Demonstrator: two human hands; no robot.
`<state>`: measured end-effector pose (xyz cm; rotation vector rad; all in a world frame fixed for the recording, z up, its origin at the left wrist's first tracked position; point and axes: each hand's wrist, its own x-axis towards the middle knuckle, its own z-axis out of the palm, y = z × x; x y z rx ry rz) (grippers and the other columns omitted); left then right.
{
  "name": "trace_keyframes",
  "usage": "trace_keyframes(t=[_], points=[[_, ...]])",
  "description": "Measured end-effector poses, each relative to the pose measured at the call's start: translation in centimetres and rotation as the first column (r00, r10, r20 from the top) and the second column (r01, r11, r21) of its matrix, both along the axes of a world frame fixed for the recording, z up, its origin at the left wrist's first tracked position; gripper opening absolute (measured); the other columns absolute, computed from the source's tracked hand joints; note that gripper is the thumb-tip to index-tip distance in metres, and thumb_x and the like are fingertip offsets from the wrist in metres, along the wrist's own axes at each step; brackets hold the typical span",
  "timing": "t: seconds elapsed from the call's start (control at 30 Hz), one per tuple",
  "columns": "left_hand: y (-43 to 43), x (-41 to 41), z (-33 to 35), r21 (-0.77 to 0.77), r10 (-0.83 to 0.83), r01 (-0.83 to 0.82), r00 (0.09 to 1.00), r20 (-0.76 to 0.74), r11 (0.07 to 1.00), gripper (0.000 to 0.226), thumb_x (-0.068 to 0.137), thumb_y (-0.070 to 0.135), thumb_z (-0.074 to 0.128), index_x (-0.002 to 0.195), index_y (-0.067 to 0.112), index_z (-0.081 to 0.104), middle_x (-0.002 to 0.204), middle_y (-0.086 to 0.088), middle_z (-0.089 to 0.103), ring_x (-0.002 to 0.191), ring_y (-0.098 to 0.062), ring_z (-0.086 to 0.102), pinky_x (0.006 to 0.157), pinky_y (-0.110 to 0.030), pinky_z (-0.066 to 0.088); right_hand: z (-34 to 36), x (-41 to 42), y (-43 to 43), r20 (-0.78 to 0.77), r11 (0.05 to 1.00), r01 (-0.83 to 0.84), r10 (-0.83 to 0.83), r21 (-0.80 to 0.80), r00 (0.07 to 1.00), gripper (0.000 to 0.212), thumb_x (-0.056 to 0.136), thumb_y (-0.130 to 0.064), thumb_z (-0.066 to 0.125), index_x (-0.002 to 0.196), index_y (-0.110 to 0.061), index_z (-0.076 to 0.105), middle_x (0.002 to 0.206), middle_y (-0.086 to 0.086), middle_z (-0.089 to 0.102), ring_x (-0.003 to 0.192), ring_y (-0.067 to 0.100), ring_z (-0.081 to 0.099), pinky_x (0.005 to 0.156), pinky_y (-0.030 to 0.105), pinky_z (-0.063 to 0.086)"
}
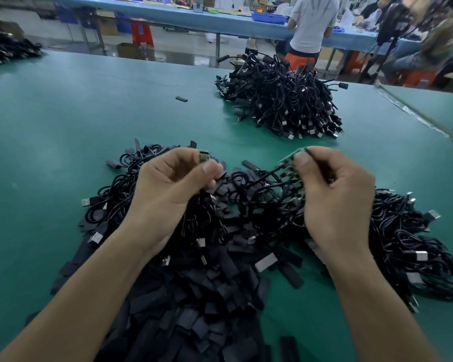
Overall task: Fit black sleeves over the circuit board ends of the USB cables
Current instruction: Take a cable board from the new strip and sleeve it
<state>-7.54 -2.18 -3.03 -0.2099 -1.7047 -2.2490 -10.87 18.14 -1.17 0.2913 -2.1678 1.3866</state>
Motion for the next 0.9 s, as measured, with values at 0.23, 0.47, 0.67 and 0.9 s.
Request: trace_keyframes(t=[0.23, 0.47, 0.67, 0.9], points=[[-0.2, -0.4, -0.3, -0.043, 0.261, -0.26, 0.965, 0.034, 0.965, 0.013, 0.082, 0.035, 0.071, 0.08, 0.022, 0.07, 0.062, 0.004, 0.064, 0.041, -0.007, 0.049, 0.053, -0.023, 0.053, -1.9, -0.2, -0.1, -0.141, 0.853, 0.341, -0.31, 0.395, 0.94, 0.03, 0.084, -0.003, 0.071, 0.106, -0.023, 0.075, 0.101, -0.001, 0.055, 0.102, 0.022, 0.042, 0.086, 0.037, 0.023], [-0.3, -0.5, -0.6, -0.148, 0.368, -0.367, 0.93, -0.017, 0.918, 0.017, 0.084, 0.052, 0.07, 0.085, 0.036, 0.077, 0.06, 0.013, 0.051, 0.049, -0.004, 0.035, 0.044, -0.017, 0.032, -2.8, -1.4, 1.5, 0.192, 0.83, 0.074, -0.213, 0.553, 0.958, 0.04, 0.084, 0.009, 0.056, 0.072, -0.023, 0.077, 0.098, 0.002, 0.06, 0.084, 0.018, 0.054, 0.084, 0.043, 0.051], [-0.5, -1.2, -1.0, -0.205, 0.385, -0.368, 0.922, 0.047, 0.907, 0.027, 0.102, 0.012, 0.052, 0.116, 0.026, 0.07, 0.063, 0.019, 0.058, 0.05, -0.001, 0.037, 0.045, -0.014, 0.033, -1.8, -1.6, 2.0, 0.38, 0.864, -0.038, -0.18, 0.501, 0.907, 0.04, 0.088, 0.003, 0.051, 0.081, -0.027, 0.077, 0.112, 0.007, 0.062, 0.09, 0.026, 0.059, 0.088, 0.047, 0.052], [-0.5, -1.0, -1.0, -0.253, 0.37, -0.357, 0.929, 0.005, 0.899, 0.022, 0.098, 0.008, 0.059, 0.102, 0.029, 0.067, 0.076, 0.006, 0.074, 0.055, -0.001, 0.054, 0.051, -0.015, 0.045, 0.5, 2.7, -2.3, 0.11, 0.82, -0.313, 0.298, 0.479, 0.948, 0.02, 0.084, -0.007, 0.065, 0.088, -0.023, 0.075, 0.089, -0.014, 0.059, 0.084, -0.001, 0.057, 0.079, 0.011, 0.046]])
